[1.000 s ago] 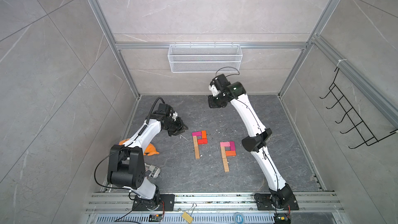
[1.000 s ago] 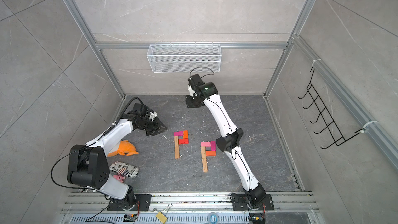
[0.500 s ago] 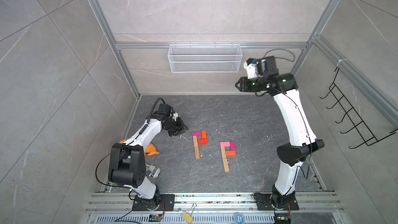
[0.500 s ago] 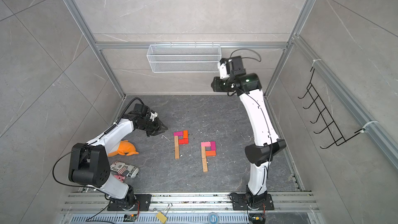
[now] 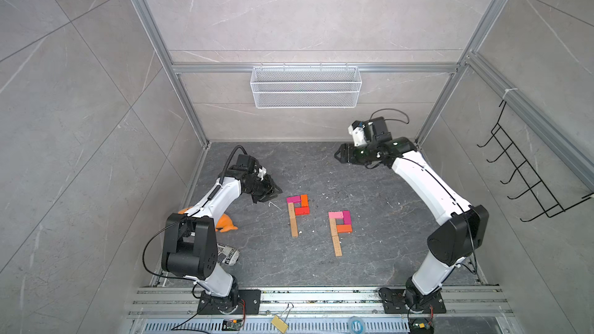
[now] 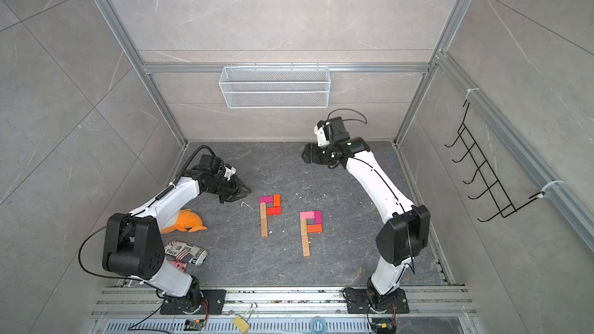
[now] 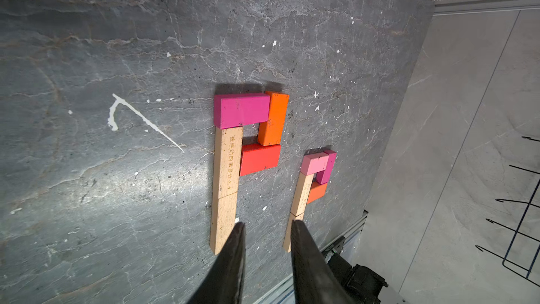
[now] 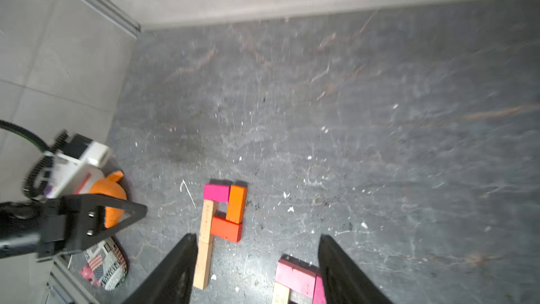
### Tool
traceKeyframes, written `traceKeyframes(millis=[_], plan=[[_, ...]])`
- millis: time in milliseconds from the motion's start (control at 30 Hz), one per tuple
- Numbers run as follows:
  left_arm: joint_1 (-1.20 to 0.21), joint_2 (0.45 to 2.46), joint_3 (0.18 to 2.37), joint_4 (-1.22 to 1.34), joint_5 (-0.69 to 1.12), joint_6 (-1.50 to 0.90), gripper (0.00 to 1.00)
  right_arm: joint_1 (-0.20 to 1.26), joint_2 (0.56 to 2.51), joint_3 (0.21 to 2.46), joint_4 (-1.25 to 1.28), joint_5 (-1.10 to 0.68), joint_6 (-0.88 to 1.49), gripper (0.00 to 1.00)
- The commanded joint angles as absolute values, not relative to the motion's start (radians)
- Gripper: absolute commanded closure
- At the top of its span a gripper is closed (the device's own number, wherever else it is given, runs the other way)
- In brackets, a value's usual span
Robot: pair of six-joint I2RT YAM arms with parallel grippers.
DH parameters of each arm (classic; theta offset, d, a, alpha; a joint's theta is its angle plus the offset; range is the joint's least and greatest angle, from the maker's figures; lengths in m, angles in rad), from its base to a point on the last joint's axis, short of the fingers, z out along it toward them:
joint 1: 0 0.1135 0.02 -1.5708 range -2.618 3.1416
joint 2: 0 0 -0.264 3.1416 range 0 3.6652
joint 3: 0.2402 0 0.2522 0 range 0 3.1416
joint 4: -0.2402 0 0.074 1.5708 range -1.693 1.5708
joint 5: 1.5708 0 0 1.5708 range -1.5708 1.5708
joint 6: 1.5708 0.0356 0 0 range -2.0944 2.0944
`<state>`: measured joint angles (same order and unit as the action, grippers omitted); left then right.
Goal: Assemble the letter p with building blocks
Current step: Adjust the building block at the center of the board.
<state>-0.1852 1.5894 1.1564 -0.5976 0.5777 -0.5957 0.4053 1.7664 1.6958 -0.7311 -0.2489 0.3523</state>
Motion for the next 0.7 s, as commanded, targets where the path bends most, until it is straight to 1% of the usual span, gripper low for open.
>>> traceKeyframes(millis=[0,67,167,200,233,400,667], plan=[[-0.181,1.535,1.131,-0.621,0.597,-0.572,0.67,0.484,1.827,1.582,-0.626,-0.34,0.4,0.25],[-0.181,1.515,1.113,-0.62,0.602,-0.563,0.63,0.535,1.856,1.551,-0.591,-0.353,0.391,0.19],[-0.181,1.493,1.102,-0.64,0.586,-0.534,0.53,0.577,1.906,1.496,-0.505,-0.424,0.391,0.1],[-0.181,1.489,1.1,-0.65,0.577,-0.527,0.48,0.588,1.923,1.478,-0.475,-0.442,0.391,0.08],[-0.181,1.484,1.096,-0.655,0.572,-0.521,0.46,0.597,1.939,1.468,-0.455,-0.451,0.391,0.07],[-0.181,1.482,1.074,-0.651,0.555,-0.511,0.44,0.617,2.007,1.469,-0.368,-0.481,0.404,0.04],[-0.181,1.517,1.083,-0.647,0.558,-0.508,0.44,0.616,2.107,1.53,-0.379,-0.47,0.416,0.03]])
